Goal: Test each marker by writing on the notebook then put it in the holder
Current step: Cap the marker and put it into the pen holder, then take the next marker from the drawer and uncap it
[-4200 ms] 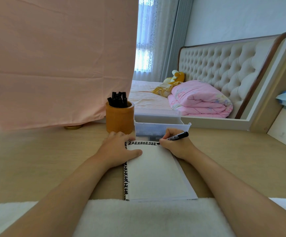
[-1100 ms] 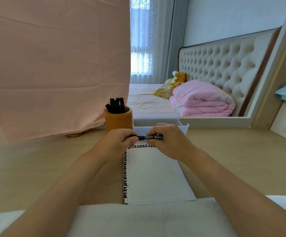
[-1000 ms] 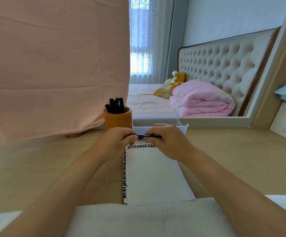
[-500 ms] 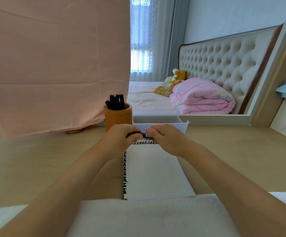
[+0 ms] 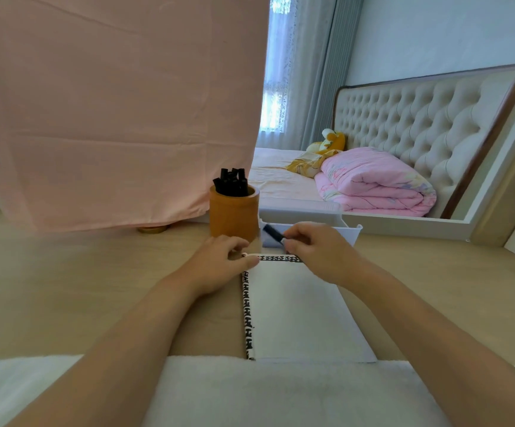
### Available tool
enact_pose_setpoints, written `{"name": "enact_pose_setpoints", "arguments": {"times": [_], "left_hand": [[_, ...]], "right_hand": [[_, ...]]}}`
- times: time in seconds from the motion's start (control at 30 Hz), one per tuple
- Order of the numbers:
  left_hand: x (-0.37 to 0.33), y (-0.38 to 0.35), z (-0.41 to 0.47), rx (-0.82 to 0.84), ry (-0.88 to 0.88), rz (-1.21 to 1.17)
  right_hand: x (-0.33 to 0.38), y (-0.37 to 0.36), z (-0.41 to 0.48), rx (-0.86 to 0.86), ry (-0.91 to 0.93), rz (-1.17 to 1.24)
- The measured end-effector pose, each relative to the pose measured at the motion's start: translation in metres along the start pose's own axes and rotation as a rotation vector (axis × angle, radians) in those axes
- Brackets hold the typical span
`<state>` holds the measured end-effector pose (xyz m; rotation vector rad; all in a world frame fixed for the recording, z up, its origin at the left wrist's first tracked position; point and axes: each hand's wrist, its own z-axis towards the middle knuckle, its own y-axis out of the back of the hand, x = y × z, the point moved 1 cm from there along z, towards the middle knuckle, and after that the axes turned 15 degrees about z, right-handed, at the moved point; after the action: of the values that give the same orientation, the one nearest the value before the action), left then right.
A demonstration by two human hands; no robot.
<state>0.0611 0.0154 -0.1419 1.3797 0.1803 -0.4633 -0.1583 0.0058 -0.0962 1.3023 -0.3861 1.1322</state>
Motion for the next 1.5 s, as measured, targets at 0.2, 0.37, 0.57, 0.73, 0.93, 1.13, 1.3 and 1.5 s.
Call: {"name": "enact_pose_setpoints", "arguments": {"times": [0.2, 0.37, 0.57, 0.73, 0.93, 1.13, 1.3, 1.5], "left_hand": [[0.004, 0.0, 0.0, 0.081, -0.017, 0.045], [0.004, -0.002, 0.001, 0.056, -0.019, 0.08], [0.006, -0.002, 0.001, 0.05, -0.02, 0.083], [0.006, -0.002, 0.002, 0.038, -0.021, 0.081], [0.005, -0.002, 0.001, 0.035, -0.016, 0.073], [0.003, -0.001, 0.0, 0.034, -0.016, 0.086], [0.0, -0.002, 0.001, 0.008, -0.011, 0.1], [-0.001, -0.004, 0.001, -0.008, 0.0, 0.105]], "right_hand": [[0.026, -0.004, 0.026, -0.256, 0.025, 0.176], [0.057, -0.008, 0.083, -0.414, 0.148, 0.235], [0.067, -0.014, 0.129, -0.448, 0.296, 0.13], [0.051, -0.026, 0.141, -0.188, 0.224, -0.093], [0.036, -0.037, 0.144, -0.055, 0.135, -0.214], [0.034, -0.025, 0.129, -0.098, 0.13, -0.104], [0.011, 0.014, 0.112, 0.112, -0.099, -0.587], [-0.002, 0.024, 0.111, 0.306, -0.419, -0.56]]}}
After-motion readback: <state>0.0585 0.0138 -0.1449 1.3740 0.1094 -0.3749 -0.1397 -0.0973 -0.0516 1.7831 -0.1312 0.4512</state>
